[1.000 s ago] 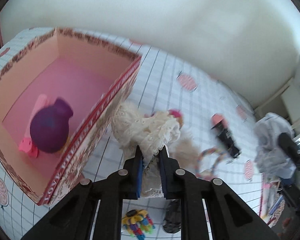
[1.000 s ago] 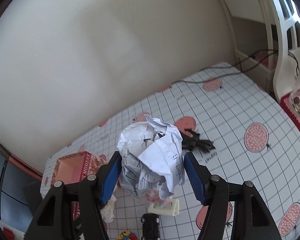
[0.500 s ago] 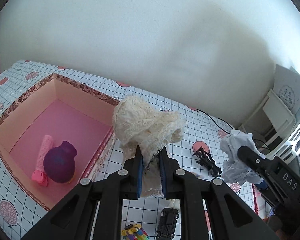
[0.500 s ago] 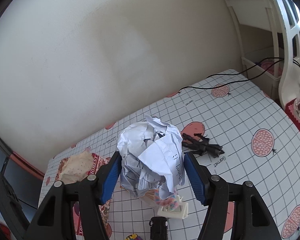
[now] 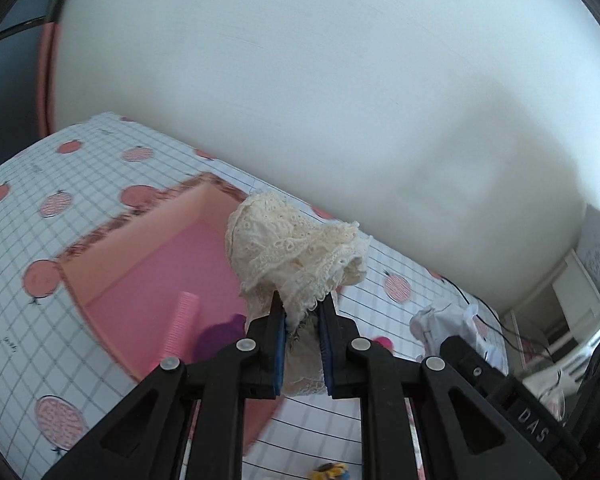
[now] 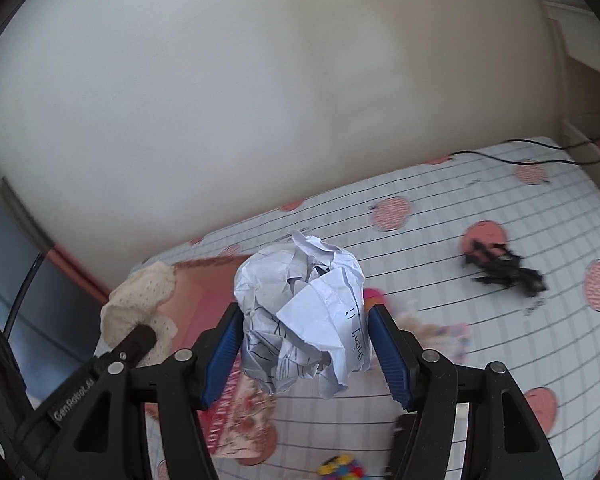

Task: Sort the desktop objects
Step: 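Lift and carry the lace cloth and crumpled paper over the gift box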

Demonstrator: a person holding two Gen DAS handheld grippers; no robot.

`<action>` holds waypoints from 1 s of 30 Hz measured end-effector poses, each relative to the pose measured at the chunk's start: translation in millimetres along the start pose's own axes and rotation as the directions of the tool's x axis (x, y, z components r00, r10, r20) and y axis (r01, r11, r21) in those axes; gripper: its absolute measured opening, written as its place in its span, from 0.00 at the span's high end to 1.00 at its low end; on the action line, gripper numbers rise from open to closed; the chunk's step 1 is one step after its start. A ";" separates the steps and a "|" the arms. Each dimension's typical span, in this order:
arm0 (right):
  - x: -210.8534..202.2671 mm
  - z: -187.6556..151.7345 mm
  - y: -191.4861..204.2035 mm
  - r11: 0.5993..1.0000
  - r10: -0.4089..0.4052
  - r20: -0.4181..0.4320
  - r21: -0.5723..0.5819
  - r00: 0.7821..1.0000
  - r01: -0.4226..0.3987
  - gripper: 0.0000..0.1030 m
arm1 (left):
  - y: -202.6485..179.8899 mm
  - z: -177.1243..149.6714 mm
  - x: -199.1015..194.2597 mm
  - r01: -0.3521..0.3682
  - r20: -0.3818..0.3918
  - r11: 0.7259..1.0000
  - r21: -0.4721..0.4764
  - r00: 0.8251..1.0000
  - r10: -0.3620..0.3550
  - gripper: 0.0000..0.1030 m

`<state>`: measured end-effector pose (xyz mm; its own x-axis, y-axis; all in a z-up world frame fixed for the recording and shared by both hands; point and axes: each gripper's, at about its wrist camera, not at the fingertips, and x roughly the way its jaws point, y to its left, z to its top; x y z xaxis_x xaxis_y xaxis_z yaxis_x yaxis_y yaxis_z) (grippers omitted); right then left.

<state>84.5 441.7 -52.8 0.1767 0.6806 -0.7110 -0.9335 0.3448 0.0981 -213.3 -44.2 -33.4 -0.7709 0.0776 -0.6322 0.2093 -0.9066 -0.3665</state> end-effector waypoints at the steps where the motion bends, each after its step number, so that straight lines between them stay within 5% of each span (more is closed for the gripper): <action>1: 3.0 -2.5 7.0 1.000 0.011 -0.002 -0.014 1.000 -0.011 0.35 | 6.1 2.0 -2.2 -0.009 0.007 1.000 -0.012 1.000 0.009 0.85; 30: 47.3 -38.3 103.5 0.960 0.153 -0.057 -0.229 0.987 -0.162 0.36 | 109.6 18.8 -41.4 -0.120 0.083 0.965 -0.233 0.986 0.142 0.85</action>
<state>-15.7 484.8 -103.0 0.0137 0.6873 -0.7262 -0.9961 0.0728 0.0502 -169.8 -154.5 -34.5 -0.7803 -0.0866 -0.6194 0.4343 -0.7876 -0.4370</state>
